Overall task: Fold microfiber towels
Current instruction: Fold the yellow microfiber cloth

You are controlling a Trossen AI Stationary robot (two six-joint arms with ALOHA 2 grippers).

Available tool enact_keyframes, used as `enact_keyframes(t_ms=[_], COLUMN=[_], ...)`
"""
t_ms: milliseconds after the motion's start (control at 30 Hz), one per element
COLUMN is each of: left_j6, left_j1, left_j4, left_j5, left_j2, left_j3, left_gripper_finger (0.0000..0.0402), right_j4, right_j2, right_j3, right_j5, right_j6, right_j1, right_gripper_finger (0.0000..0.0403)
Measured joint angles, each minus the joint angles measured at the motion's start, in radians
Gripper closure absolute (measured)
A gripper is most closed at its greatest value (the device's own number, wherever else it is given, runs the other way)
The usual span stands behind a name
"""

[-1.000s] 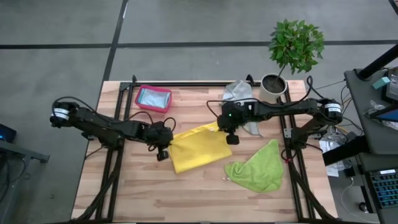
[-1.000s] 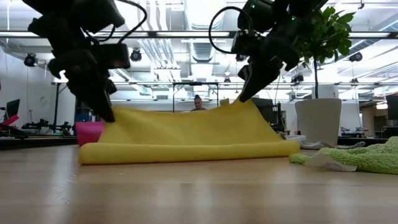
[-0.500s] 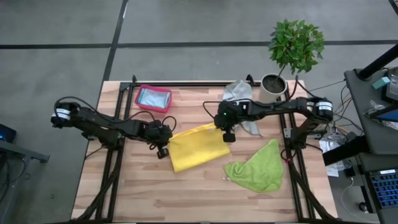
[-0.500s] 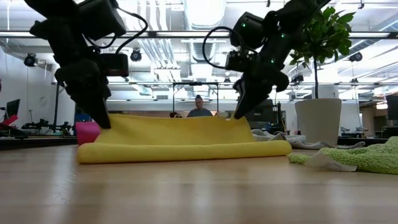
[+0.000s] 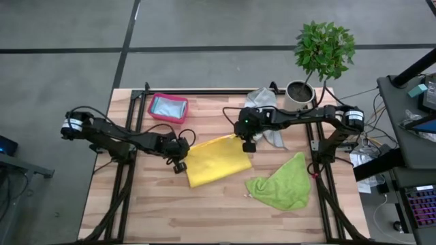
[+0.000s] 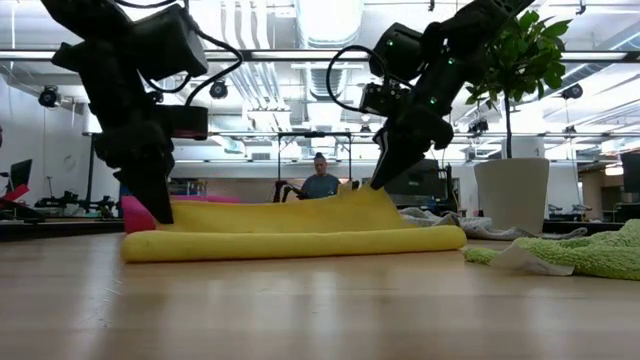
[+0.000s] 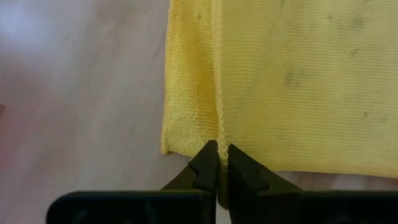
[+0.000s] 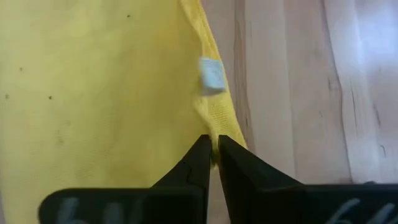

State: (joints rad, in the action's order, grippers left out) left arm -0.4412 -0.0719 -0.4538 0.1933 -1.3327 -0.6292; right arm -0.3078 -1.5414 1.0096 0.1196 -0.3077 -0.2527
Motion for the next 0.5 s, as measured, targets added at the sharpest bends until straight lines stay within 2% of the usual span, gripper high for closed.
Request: enact_keyframes(t_ms=[100,367,500], left_j6=[-0.013,-0.019,-0.016], left_j1=[0.000,0.000,0.000], left_j4=[0.000,-0.019,-0.126], left_j5=[0.005,0.024,0.024], left_j2=[0.000,0.007,0.027], left_j3=[0.000,0.000,-0.032], left_gripper_finger=[0.0378,0.0291,0.0262], right_j4=[-0.001,-0.007,-0.047], right_j2=[0.000,0.007,0.025], right_j3=[0.000,0.000,0.000], right_j5=[0.000,-0.016,-0.013], right_j6=[0.012,0.028,0.103], right_j1=[-0.008,-0.040,-0.046], right_gripper_finger=[0.0367,0.0344,0.0344])
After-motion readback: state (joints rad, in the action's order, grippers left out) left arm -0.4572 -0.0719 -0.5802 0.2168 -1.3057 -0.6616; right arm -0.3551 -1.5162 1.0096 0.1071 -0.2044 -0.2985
